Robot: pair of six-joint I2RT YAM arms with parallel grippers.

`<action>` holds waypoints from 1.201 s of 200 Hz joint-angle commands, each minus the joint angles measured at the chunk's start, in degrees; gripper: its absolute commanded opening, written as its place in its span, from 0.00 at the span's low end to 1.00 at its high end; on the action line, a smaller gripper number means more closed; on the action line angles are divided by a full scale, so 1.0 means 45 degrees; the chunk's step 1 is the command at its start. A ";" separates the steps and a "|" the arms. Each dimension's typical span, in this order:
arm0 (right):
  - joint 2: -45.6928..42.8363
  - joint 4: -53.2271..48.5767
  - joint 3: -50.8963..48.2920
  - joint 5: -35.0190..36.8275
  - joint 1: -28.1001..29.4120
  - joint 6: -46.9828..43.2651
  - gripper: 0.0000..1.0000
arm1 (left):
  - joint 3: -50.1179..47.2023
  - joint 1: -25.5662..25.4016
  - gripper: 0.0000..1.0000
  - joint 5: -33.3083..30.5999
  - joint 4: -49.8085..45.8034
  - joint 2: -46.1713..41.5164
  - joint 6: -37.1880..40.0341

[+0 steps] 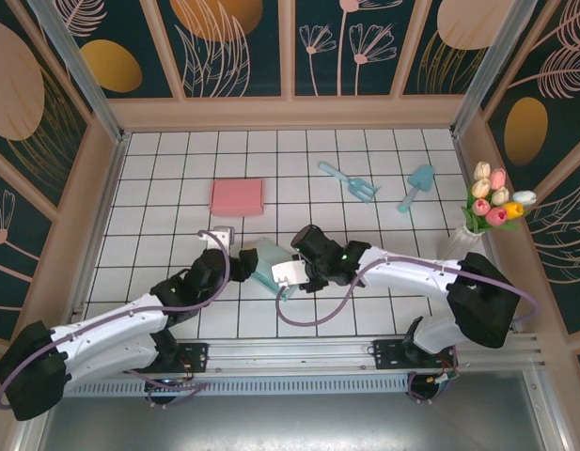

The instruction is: Fold the paper box

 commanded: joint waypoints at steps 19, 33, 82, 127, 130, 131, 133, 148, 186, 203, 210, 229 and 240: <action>-0.0463 -0.0546 -0.0121 0.0110 0.0164 0.0116 0.44 | -0.0721 0.0105 0.70 0.0411 0.0960 0.0715 -0.0261; -0.0620 -0.0694 -0.0089 0.0372 0.0191 0.0115 0.48 | -0.0872 0.0114 0.70 0.0393 0.1130 0.0921 -0.0343; -0.1902 -0.2248 0.0238 0.0847 0.0406 0.0319 0.58 | -0.1146 0.0110 0.69 0.0418 0.1555 0.1265 -0.0461; -0.3513 -0.2324 0.1153 0.1165 0.0839 0.3591 0.66 | -0.1481 0.0105 0.69 0.0512 0.1929 0.1384 -0.0557; -0.3509 -0.2233 0.1254 0.1268 0.0892 0.4070 0.66 | -0.1505 0.0105 0.68 0.0507 0.1941 0.1398 -0.0569; -0.3514 -0.2193 0.1286 0.1290 0.0911 0.4251 0.66 | -0.1514 0.0105 0.68 0.0505 0.1957 0.1401 -0.0574; -0.3499 -0.2124 0.1374 0.1364 0.0964 0.4543 0.66 | -0.1530 0.0105 0.68 0.0508 0.1959 0.1403 -0.0578; -0.3121 -0.1556 0.1950 0.2037 0.1281 0.7786 0.64 | -0.1619 0.0104 0.68 0.0554 0.2055 0.1379 -0.0653; -0.1884 -0.0777 0.2161 0.4680 0.1575 1.7984 0.58 | -0.1603 0.0121 0.67 0.0606 0.2112 0.1576 -0.0810; -0.1418 -0.0114 0.1705 0.4147 0.1593 2.1004 0.64 | -0.1583 0.0105 0.67 0.0661 0.2167 0.1729 -0.0872; -0.1240 0.0025 0.1528 0.4088 0.1632 2.2008 0.64 | -0.1601 0.0112 0.66 0.0659 0.2190 0.1787 -0.0909; -0.0904 0.0175 0.0944 0.4951 0.1954 2.4703 0.65 | -0.1677 0.0105 0.66 0.0685 0.2350 0.1831 -0.1016; -0.0632 -0.0073 0.0821 0.5340 0.2099 2.5855 0.64 | -0.1745 0.0107 0.66 0.0695 0.2402 0.1828 -0.1048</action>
